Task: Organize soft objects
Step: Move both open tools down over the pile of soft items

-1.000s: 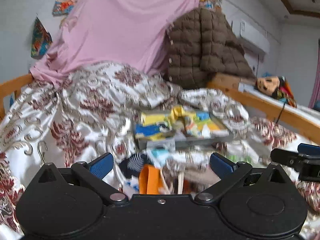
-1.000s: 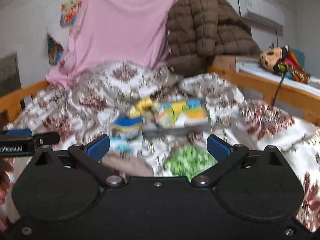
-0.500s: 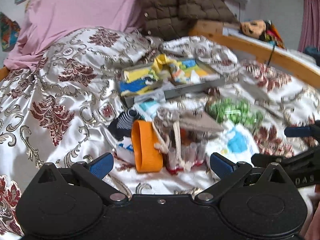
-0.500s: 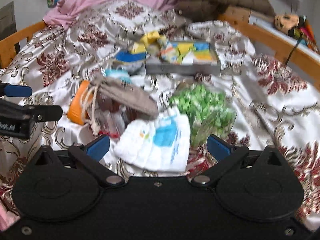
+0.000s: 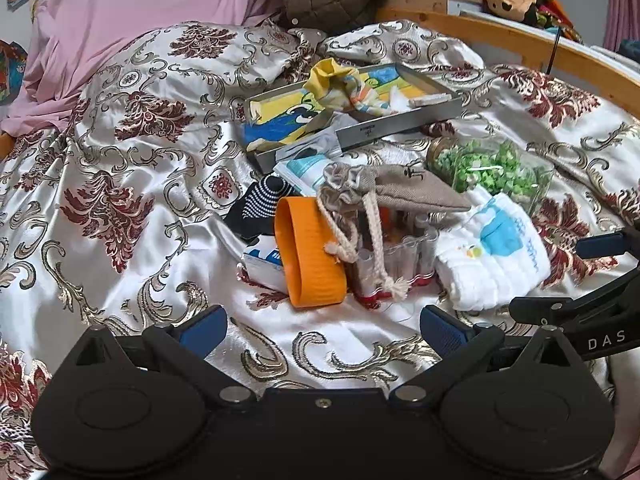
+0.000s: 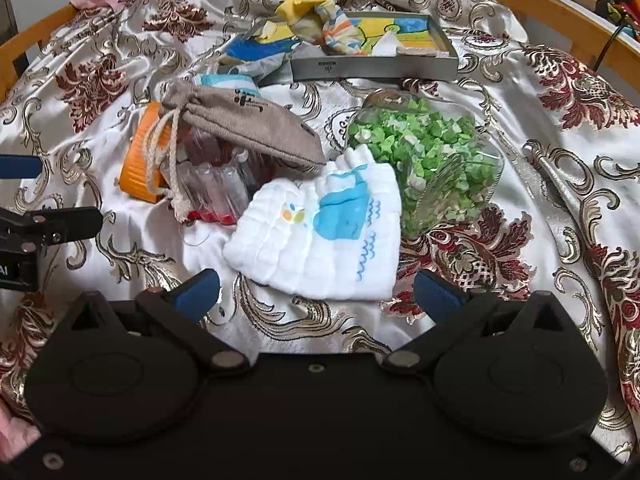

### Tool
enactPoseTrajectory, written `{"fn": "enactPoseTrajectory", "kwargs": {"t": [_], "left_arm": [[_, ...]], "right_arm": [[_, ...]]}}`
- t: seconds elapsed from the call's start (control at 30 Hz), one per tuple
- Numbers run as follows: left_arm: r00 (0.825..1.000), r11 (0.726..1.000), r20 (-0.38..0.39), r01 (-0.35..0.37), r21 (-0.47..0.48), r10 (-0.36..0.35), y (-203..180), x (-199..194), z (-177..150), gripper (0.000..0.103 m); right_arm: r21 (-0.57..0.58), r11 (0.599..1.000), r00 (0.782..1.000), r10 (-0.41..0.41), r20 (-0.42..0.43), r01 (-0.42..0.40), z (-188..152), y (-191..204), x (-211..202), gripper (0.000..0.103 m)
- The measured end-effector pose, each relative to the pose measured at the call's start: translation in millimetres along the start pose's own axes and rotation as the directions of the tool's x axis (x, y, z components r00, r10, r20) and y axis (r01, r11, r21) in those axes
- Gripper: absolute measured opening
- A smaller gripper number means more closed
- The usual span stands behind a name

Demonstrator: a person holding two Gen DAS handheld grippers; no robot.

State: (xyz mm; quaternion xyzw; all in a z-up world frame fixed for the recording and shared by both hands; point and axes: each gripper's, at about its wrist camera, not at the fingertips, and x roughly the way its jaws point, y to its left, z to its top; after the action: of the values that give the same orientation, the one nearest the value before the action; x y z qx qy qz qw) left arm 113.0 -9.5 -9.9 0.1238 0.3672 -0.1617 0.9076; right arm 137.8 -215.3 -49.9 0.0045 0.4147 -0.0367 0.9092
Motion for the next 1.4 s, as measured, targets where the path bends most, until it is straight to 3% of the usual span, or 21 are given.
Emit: {"fn": "enactPoseTrajectory", "kwargs": {"t": [0.4, 0.97, 1.23, 1.4], "left_arm": [[1.0, 1.0, -0.006, 0.003, 0.014, -0.003, 2.4, 4.7, 6.3, 0.102], [0.993, 1.0, 0.119, 0.01, -0.019, -0.008, 4.7, 19.8, 23.7, 0.102], [0.977, 0.999, 0.214, 0.031, -0.038, -0.022, 4.7, 31.8, 38.8, 0.102], [0.973, 0.999, 0.225, 0.05, -0.012, -0.046, -3.3, 45.9, 46.8, 0.102]], "right_arm": [[-0.03, 0.999, 1.0, 0.023, -0.018, -0.024, 6.8, 11.9, 11.5, 0.102], [-0.008, 1.0, 1.0, 0.014, -0.007, -0.014, 14.4, 11.6, 24.8, 0.102], [0.036, 0.999, 1.0, -0.01, 0.013, 0.009, 17.9, 5.0, 29.6, 0.102], [0.086, 0.996, 0.999, -0.028, 0.023, 0.026, 18.8, -2.7, 33.4, 0.102]]}}
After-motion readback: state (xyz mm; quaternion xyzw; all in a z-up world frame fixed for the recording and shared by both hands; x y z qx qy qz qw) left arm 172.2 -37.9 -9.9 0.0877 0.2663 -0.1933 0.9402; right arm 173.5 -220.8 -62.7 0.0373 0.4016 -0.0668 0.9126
